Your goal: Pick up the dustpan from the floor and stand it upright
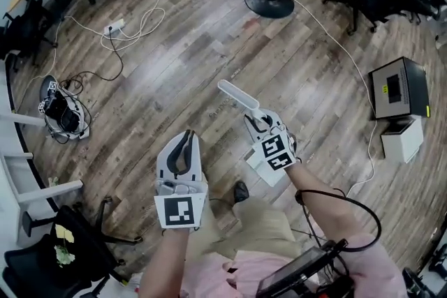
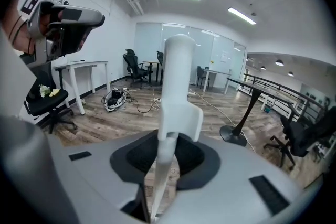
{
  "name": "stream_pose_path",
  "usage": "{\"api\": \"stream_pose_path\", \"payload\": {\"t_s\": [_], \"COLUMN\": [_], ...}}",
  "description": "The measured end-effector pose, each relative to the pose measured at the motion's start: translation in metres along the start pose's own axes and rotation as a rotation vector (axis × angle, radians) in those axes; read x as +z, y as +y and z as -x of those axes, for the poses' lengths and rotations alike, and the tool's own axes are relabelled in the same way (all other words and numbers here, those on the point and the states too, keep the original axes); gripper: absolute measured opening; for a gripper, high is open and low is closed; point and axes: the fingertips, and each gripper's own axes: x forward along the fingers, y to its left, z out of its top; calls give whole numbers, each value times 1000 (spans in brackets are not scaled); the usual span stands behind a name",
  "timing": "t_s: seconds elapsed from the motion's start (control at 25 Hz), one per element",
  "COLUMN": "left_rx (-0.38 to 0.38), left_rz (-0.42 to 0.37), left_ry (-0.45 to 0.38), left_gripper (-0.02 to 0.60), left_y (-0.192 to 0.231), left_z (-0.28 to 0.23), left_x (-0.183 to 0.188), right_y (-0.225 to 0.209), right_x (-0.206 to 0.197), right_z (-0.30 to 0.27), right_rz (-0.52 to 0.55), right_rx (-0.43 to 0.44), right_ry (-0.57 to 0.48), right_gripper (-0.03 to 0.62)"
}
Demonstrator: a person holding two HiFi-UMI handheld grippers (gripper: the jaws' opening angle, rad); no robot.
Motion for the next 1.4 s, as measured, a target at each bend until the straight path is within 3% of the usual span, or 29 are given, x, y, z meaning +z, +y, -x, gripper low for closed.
{"api": "stream_pose_path", "payload": {"t_s": [0.56,1.0,1.4], "left_rx": [-184,-301,-394], "left_rz": [-81,-128,-152], "left_ry": [-27,-37,-72], "left_gripper": [25,25,25], "left_y": [-102,-114,-126], "left_z": [22,61,84], "left_x": [58,84,99], "right_y": [-5,4,-7], "right_x": [-55,-94,-103], "right_z": [121,172,214], "right_rz": [-62,-210,-338], "right_rx": [-117,-238,-339], "right_ry": [10,96,120], "right_gripper": [87,123,224]}}
